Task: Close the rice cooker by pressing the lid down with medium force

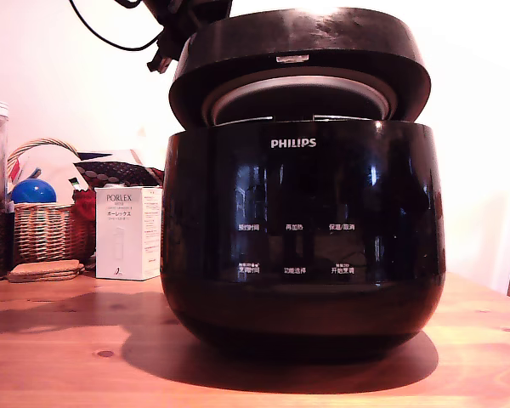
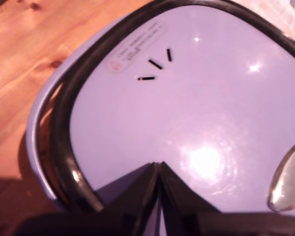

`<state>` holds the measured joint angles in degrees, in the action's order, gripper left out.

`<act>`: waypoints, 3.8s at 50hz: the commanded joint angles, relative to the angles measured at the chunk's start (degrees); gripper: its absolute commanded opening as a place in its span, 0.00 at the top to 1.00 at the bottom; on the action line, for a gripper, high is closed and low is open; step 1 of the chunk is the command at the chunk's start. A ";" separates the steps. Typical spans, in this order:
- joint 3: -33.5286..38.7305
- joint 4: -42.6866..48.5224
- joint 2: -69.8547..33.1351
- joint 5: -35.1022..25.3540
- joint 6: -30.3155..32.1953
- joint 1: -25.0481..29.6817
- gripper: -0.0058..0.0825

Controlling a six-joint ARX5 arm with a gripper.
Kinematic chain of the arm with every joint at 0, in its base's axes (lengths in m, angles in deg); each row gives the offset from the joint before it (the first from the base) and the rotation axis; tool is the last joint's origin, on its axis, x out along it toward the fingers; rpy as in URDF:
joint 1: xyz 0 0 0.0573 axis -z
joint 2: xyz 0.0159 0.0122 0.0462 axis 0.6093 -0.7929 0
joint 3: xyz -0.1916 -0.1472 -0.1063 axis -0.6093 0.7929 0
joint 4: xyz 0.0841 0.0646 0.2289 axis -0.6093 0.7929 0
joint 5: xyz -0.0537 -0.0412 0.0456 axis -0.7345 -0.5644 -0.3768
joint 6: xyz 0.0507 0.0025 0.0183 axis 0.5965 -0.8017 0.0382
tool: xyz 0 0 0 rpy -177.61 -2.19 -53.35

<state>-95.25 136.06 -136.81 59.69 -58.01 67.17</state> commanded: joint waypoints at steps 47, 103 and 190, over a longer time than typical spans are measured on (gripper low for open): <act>11.67 -23.65 9.16 3.28 -0.24 2.14 0.96; 65.79 -66.60 33.40 5.90 -4.92 6.16 0.96; 87.84 -90.47 32.22 9.33 -3.28 10.62 0.96</act>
<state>-14.06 41.90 -99.58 68.63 -62.38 77.55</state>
